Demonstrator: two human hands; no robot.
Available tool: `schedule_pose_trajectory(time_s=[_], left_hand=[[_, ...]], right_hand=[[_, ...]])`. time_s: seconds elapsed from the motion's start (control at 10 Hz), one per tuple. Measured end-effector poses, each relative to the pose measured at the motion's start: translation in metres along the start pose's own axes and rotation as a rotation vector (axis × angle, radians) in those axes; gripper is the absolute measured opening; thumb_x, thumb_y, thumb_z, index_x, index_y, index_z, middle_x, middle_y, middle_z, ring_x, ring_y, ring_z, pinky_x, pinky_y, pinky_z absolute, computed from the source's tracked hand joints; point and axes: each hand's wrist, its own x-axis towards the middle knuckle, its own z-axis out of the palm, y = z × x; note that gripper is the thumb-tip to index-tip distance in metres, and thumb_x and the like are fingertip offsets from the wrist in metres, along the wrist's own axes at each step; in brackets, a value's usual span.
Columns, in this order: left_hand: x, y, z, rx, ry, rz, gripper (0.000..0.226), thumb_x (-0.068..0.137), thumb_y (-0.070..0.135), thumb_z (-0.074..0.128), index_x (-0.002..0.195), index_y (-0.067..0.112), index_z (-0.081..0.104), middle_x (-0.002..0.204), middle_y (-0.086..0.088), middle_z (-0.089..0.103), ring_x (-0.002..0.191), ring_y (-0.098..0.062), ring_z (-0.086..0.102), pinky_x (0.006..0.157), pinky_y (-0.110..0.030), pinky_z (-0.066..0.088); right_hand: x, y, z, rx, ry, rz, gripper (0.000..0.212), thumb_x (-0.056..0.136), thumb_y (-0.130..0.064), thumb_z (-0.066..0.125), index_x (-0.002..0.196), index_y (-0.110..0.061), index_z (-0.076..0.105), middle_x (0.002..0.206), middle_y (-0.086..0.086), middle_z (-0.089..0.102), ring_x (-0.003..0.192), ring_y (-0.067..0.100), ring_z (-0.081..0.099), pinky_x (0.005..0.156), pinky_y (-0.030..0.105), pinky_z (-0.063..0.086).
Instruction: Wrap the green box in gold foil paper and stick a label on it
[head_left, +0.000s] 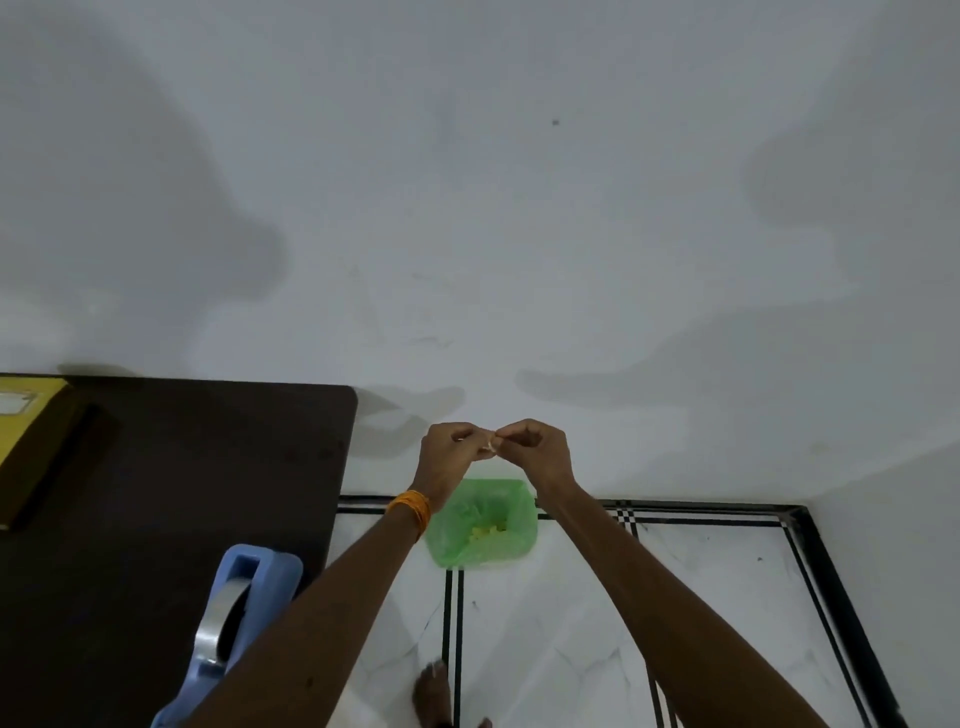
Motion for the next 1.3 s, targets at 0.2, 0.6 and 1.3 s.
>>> schedule_pose_trajectory(time_s=[0.2,0.6,1.3], left_hand=[[0.026,-0.043,0.001,0.014,0.063,-0.048,0.016,0.073,0.003,0.083,0.086,0.003,0.075,0.084,-0.014,0.075,0.083,-0.029,0.073,0.081,-0.041,0.061],[0.101,-0.23,0.038,0.02,0.079,-0.241,0.005,0.077,0.008,0.077,0.082,0.008,0.079,0.079,-0.01,0.075,0.084,-0.027,0.072,0.084,-0.041,0.059],[0.141,-0.504,0.029,0.967,-0.032,0.157,0.077,0.078,0.022,0.079,0.141,-0.004,0.044,0.14,-0.025,0.05,0.135,-0.042,0.043,0.113,-0.048,0.036]], right_hand=[[0.033,0.044,0.005,-0.042,0.001,0.018,0.012,0.078,0.0,0.08,0.083,-0.01,0.076,0.083,0.013,0.076,0.084,0.031,0.074,0.083,0.039,0.06],[0.13,0.221,-0.012,-0.32,-0.027,0.034,0.017,0.073,0.003,0.076,0.076,-0.014,0.075,0.075,-0.001,0.075,0.075,0.01,0.071,0.071,0.019,0.054],[0.212,0.527,-0.006,-0.737,0.026,-0.096,0.028,0.072,0.007,0.073,0.096,-0.008,0.07,0.095,0.009,0.071,0.079,0.022,0.067,0.076,0.042,0.059]])
